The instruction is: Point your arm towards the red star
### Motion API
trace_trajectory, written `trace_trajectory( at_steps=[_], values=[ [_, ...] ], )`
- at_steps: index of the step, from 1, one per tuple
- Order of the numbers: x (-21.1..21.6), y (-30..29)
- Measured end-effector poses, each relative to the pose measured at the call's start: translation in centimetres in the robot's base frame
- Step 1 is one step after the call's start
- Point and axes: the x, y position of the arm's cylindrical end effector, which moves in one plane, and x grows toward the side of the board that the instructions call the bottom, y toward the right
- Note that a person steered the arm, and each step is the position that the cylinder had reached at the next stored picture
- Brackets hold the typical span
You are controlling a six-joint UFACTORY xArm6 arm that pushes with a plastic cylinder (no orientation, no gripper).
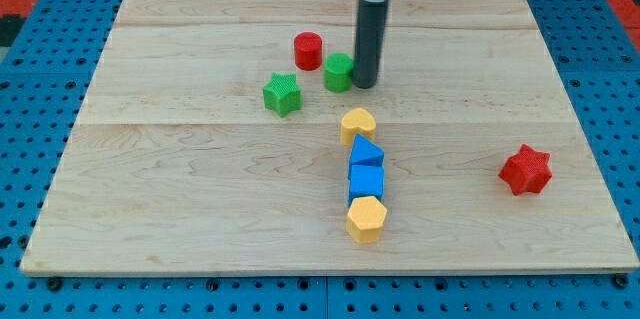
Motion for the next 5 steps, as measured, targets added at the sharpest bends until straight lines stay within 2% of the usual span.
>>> trace_trajectory(
  at_steps=[2, 3, 4, 5],
  values=[
    [-3.3, -4.0],
    [-5.7, -1.3],
    [-8.9, -2.6],
    [-9.6, -2.4]
  ],
)
